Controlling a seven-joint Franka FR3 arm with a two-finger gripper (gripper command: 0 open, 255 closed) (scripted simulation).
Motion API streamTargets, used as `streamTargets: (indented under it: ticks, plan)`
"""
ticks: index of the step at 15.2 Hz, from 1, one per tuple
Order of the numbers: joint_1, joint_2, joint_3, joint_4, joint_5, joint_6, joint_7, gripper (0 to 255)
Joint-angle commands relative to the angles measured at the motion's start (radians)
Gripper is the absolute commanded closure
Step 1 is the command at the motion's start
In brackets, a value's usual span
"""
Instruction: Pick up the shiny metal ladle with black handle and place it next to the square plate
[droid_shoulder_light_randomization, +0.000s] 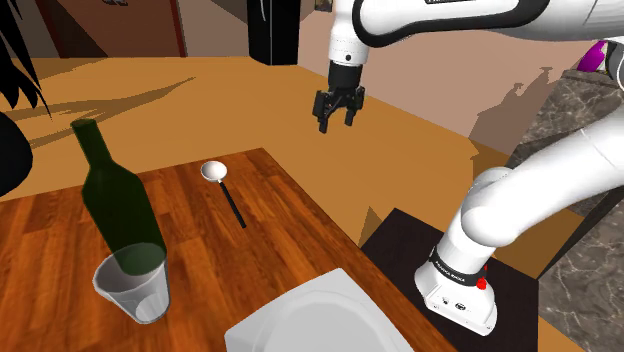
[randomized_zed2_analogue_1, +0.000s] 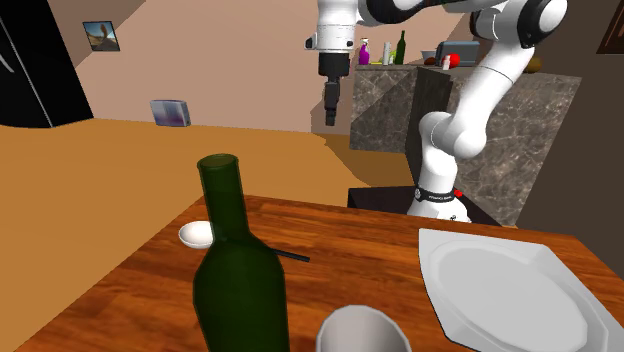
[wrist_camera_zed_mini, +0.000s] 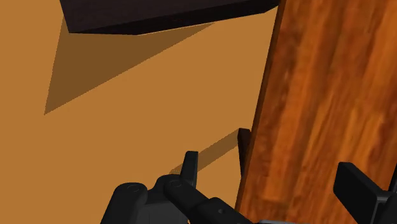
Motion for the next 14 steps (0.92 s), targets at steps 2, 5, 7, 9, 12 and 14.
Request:
streamTargets:
  ticks: [2,5,7,9,12,14]
  plan:
    - [0.003,0.105,0.045,0.050,-0.001,0.039,0.060,0]
    - [0.007,0.215,0.087,0.108,-0.013,0.073,0.124,0]
    - [0.010,0.291,0.112,0.153,-0.027,0.092,0.167,0]
    - [0.016,0.370,0.135,0.203,-0.045,0.107,0.212,0]
    - [0.029,0.493,0.163,0.288,-0.081,0.120,0.279,0]
    - [0.043,0.577,0.176,0.352,-0.108,0.123,0.322,0]
